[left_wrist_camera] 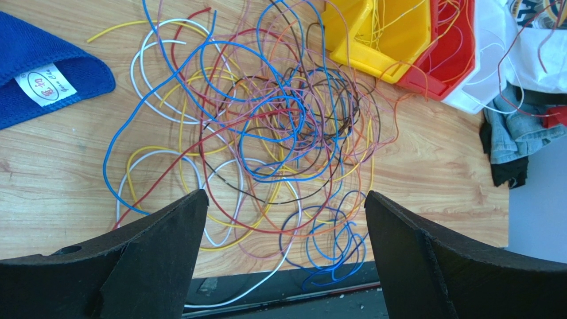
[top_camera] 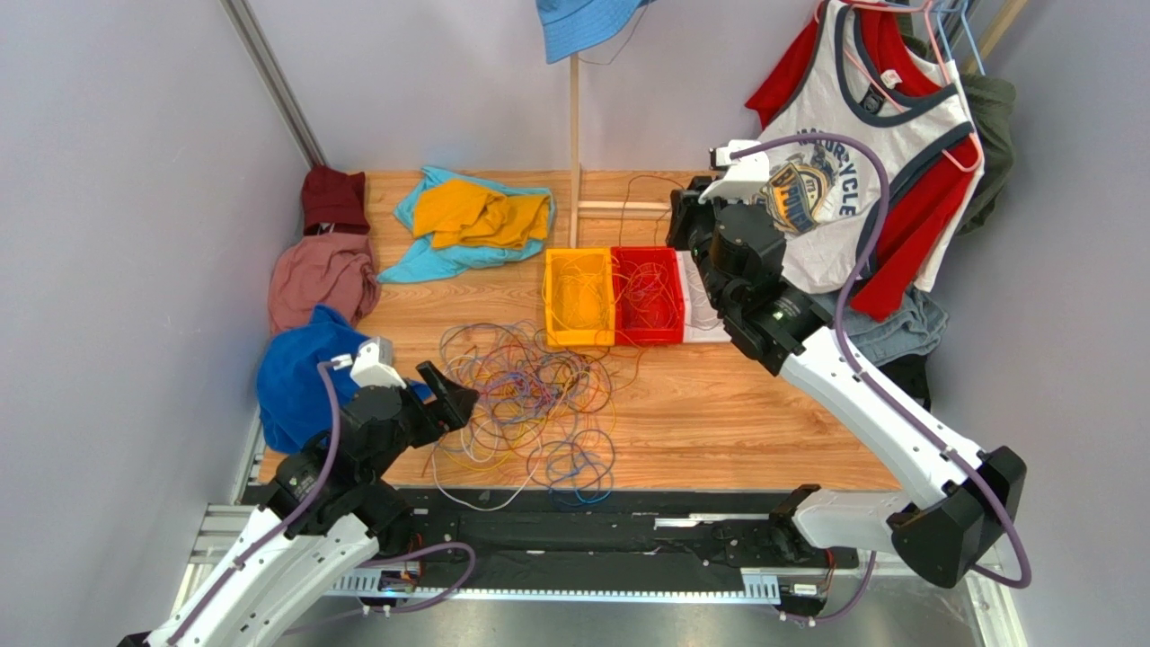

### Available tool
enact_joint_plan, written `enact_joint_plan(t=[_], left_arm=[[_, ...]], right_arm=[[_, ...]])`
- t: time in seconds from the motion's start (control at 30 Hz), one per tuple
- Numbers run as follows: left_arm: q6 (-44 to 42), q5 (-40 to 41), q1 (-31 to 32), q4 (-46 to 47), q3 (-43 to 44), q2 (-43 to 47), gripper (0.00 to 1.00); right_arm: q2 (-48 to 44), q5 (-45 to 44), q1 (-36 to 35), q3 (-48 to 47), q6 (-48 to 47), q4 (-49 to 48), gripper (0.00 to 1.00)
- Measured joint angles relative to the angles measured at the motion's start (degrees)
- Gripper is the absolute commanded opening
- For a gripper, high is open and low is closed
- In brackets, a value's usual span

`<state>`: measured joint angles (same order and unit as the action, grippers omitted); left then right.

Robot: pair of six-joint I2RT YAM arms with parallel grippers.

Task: Untangle the cables

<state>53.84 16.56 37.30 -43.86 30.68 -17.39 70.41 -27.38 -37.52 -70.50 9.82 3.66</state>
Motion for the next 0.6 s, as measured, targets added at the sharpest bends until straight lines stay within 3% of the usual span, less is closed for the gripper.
enact_joint_plan(t=[0.6], left_arm=[[4.85, 2.05, 0.0, 0.0, -2.58, 0.09, 0.99]], right_arm=[[12.94, -3.82, 7.65, 8.22, 8.5, -29.27, 0.0]])
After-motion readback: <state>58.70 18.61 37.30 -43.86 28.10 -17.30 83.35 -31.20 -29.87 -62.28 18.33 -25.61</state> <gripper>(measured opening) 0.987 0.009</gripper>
